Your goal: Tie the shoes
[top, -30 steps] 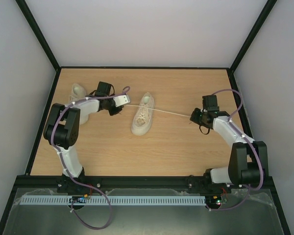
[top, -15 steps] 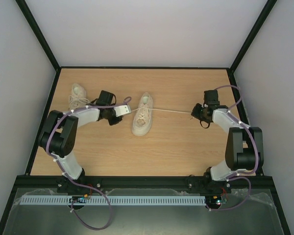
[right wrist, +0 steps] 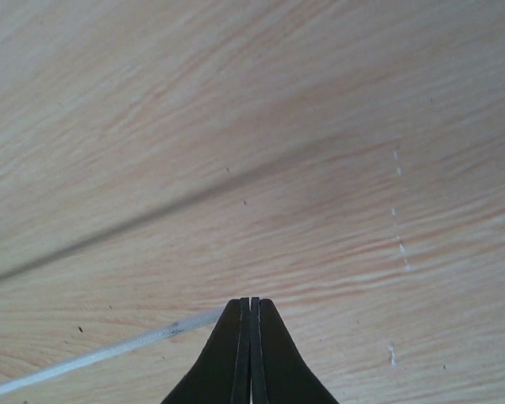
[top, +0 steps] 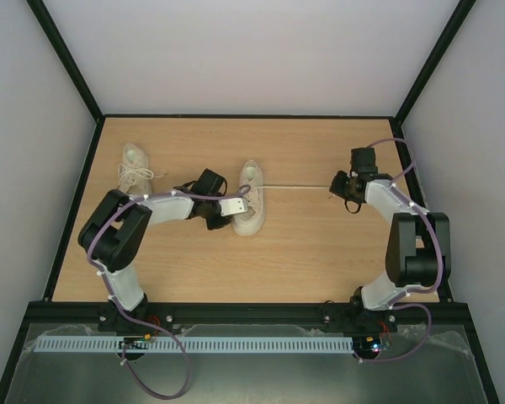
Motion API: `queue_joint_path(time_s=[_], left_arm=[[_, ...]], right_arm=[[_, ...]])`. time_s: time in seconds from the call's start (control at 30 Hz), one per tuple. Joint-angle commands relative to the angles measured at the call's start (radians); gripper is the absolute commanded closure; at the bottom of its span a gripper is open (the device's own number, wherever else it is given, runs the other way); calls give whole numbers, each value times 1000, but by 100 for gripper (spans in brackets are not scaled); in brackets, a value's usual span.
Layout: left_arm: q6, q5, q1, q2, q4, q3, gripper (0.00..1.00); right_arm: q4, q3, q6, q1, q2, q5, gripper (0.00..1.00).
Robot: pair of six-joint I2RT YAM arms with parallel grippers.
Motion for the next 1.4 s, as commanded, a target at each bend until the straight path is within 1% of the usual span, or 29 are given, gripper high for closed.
queue_joint_path(time_s=[0.0,0.13,0.33,0.43,0.6,0.83,0.93,1.03,1.17,1.23,1.37], left_arm=[[-46,93,-44,-12,-49,-2,98],[-62,98,-31,-15,-41,15,98],[-69,85,95,-14,-43,47,98],[-75,62,147,8,-44,51,97],[-93,56,223,22,-47,57,98],[-88,28,280,27,-25,60,98],[-86,27,292,19,-22,63,97],[-93,56,290,1,-30,71,98],[-110,113,267,-35,-67,97,98],[-114,144,232,-67,-88,102,98],[-133,195,160,-119,-150,143,97]], right_arm=[[-53,55,-18,-13,34,24,99],[-58,34,-13,-12,27,4,99],[-51,-44,-25,-20,-9,39,99],[-30,-76,-12,-64,-11,8,99],[-22,-79,-14,-71,-10,27,99],[-14,-81,-13,-86,26,31,99],[-13,-86,-14,-96,23,33,99],[-13,-90,-10,-96,20,25,99],[-9,-113,-5,-89,3,-42,99],[-11,-128,-6,-42,-25,-57,99],[-40,-149,2,120,-95,-42,99]])
